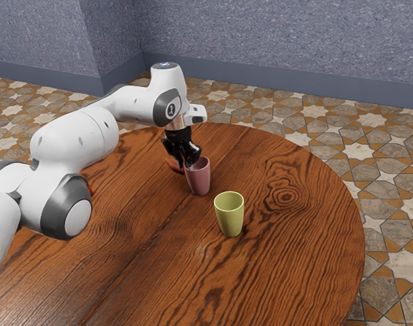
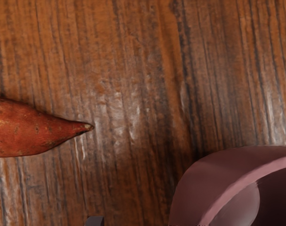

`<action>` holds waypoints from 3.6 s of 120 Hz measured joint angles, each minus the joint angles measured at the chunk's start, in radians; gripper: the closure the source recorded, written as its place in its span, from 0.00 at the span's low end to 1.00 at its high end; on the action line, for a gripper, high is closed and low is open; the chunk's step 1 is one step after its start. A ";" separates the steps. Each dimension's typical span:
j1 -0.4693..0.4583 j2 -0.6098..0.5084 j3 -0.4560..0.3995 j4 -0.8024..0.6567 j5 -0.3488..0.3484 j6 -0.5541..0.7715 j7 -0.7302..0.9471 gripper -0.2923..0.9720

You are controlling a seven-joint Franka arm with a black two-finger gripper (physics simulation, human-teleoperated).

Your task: Place the left cup onto the right cup

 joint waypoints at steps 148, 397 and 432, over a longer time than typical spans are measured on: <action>-0.134 -0.638 -0.127 -0.569 0.017 -0.066 -0.089 0.85; -0.112 -0.747 -0.117 -0.615 0.069 -0.135 -0.190 0.24; -0.080 -0.919 -0.095 -0.724 0.110 -0.169 -0.124 0.23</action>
